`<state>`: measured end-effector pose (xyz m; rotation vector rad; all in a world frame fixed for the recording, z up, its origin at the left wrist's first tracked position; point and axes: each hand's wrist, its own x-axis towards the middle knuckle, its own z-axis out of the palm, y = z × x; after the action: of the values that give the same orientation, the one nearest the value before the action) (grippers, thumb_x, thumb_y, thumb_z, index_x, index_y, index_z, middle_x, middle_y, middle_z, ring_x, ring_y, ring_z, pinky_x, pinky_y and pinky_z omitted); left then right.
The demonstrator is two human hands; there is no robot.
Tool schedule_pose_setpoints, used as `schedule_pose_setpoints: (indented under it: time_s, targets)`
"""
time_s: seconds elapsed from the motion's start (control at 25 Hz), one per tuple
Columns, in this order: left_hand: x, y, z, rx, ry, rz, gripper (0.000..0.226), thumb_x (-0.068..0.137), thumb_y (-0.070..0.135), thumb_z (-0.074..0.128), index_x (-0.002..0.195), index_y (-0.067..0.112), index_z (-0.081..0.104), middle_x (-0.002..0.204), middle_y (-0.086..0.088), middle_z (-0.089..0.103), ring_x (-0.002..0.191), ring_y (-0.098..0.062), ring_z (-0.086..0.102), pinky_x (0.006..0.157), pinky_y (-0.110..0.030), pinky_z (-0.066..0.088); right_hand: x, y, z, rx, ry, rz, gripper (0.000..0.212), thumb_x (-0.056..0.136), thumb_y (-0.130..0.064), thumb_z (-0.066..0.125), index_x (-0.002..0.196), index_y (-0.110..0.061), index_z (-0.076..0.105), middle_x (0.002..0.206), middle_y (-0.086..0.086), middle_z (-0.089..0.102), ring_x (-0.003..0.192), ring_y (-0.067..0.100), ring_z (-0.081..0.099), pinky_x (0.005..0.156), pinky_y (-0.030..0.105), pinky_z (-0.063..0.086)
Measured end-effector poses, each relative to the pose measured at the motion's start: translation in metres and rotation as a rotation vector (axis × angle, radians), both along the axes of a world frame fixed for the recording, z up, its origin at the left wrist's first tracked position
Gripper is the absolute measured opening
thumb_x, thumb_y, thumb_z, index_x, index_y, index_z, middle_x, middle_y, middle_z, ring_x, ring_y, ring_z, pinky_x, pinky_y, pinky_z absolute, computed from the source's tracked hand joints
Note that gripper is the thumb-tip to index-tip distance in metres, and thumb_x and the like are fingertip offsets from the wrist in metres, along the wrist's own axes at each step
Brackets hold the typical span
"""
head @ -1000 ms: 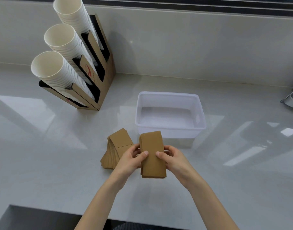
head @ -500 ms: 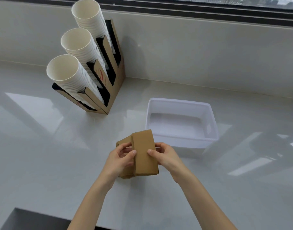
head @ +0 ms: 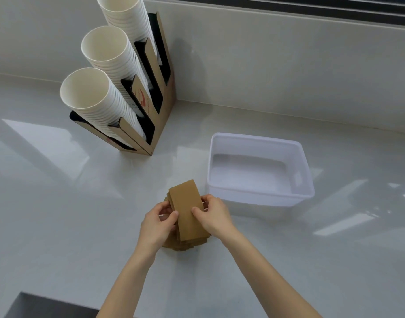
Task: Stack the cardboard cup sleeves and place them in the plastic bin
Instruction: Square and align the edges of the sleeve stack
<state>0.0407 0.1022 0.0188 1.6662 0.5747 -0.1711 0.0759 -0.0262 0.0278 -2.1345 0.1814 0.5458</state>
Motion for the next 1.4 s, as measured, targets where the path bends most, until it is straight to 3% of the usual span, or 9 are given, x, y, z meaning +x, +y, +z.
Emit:
schedule_pose_setpoints:
  time_s: [0.12, 0.32, 0.48, 0.6, 0.72, 0.96, 1.08, 1.2, 1.4]
  targets:
    - [-0.001, 0.0, -0.004, 0.048, 0.027, 0.019, 0.033, 0.085, 0.011, 0.057, 0.118, 0.011, 0.056, 0.092, -0.003, 0.061, 0.095, -0.024, 0.059, 0.093, -0.045, 0.05, 0.001, 0.002, -0.006, -0.025, 0.01, 0.017, 0.037, 0.087, -0.027, 0.052, 0.12, -0.01, 0.054, 0.123, 0.011, 0.057, 0.108, 0.025, 0.056, 0.085, 0.032, 0.046]
    - [0.001, 0.0, -0.006, 0.068, 0.037, 0.032, 0.036, 0.084, 0.013, 0.059, 0.12, 0.009, 0.052, 0.096, -0.004, 0.059, 0.098, -0.026, 0.058, 0.093, -0.044, 0.049, 0.001, 0.002, -0.01, -0.054, 0.035, 0.006, 0.044, 0.085, -0.031, 0.054, 0.125, -0.014, 0.049, 0.127, 0.011, 0.048, 0.114, 0.026, 0.051, 0.095, 0.038, 0.047]
    - [0.0, 0.003, -0.006, 0.115, 0.083, 0.023, 0.051, 0.083, 0.022, 0.06, 0.13, 0.013, 0.041, 0.124, -0.009, 0.051, 0.108, -0.023, 0.05, 0.089, -0.036, 0.042, -0.001, -0.001, -0.009, 0.001, 0.125, -0.016, 0.053, 0.085, -0.033, 0.055, 0.133, -0.017, 0.038, 0.134, 0.011, 0.04, 0.118, 0.026, 0.048, 0.094, 0.035, 0.044]
    - [0.002, 0.007, -0.01, 0.139, 0.17, 0.0, 0.062, 0.084, 0.032, 0.058, 0.137, 0.015, 0.032, 0.143, -0.012, 0.035, 0.128, -0.027, 0.038, 0.1, -0.038, 0.038, -0.001, -0.001, -0.008, 0.077, 0.194, -0.025, 0.059, 0.087, -0.033, 0.053, 0.139, -0.015, 0.032, 0.137, 0.011, 0.044, 0.12, 0.026, 0.05, 0.093, 0.035, 0.046]
    - [0.004, 0.008, -0.011, 0.115, 0.223, -0.029, 0.066, 0.085, 0.036, 0.055, 0.14, 0.016, 0.025, 0.148, -0.013, 0.028, 0.134, -0.028, 0.032, 0.103, -0.039, 0.035, -0.004, 0.001, -0.004, 0.154, 0.265, -0.033, 0.057, 0.09, -0.032, 0.048, 0.141, -0.014, 0.03, 0.137, 0.008, 0.048, 0.119, 0.025, 0.051, 0.085, 0.031, 0.045]
    - [0.009, 0.01, -0.013, 0.014, 0.255, -0.049, 0.058, 0.089, 0.035, 0.048, 0.139, 0.015, 0.025, 0.144, -0.011, 0.035, 0.127, -0.028, 0.04, 0.1, -0.039, 0.037, -0.008, 0.008, 0.001, 0.3, 0.329, -0.072, 0.042, 0.094, -0.025, 0.039, 0.135, -0.014, 0.035, 0.126, 0.005, 0.051, 0.1, 0.016, 0.047, 0.082, 0.028, 0.042]
    - [0.007, 0.009, -0.009, -0.128, 0.291, -0.032, 0.049, 0.091, 0.031, 0.045, 0.135, 0.012, 0.033, 0.13, -0.01, 0.048, 0.107, -0.026, 0.05, 0.078, -0.036, 0.047, -0.012, 0.012, 0.0, 0.329, 0.321, -0.086, 0.041, 0.094, -0.023, 0.039, 0.134, -0.014, 0.036, 0.12, 0.004, 0.051, 0.1, 0.017, 0.048, 0.08, 0.028, 0.042]
    - [0.005, 0.008, -0.009, -0.193, 0.328, -0.036, 0.045, 0.09, 0.03, 0.047, 0.13, 0.01, 0.038, 0.125, -0.01, 0.051, 0.108, -0.028, 0.053, 0.064, -0.033, 0.048, -0.011, 0.01, -0.002, 0.32, 0.314, -0.101, 0.043, 0.093, -0.025, 0.04, 0.134, -0.014, 0.035, 0.118, 0.003, 0.05, 0.099, 0.017, 0.048, 0.079, 0.027, 0.042]
    - [0.004, 0.008, -0.007, -0.228, 0.328, -0.084, 0.04, 0.088, 0.029, 0.052, 0.12, 0.006, 0.046, 0.114, -0.011, 0.057, 0.107, -0.028, 0.055, 0.066, -0.032, 0.048, -0.013, 0.007, -0.007, 0.3, 0.297, -0.106, 0.046, 0.09, -0.031, 0.045, 0.134, -0.017, 0.037, 0.117, 0.001, 0.051, 0.101, 0.017, 0.05, 0.079, 0.029, 0.044]
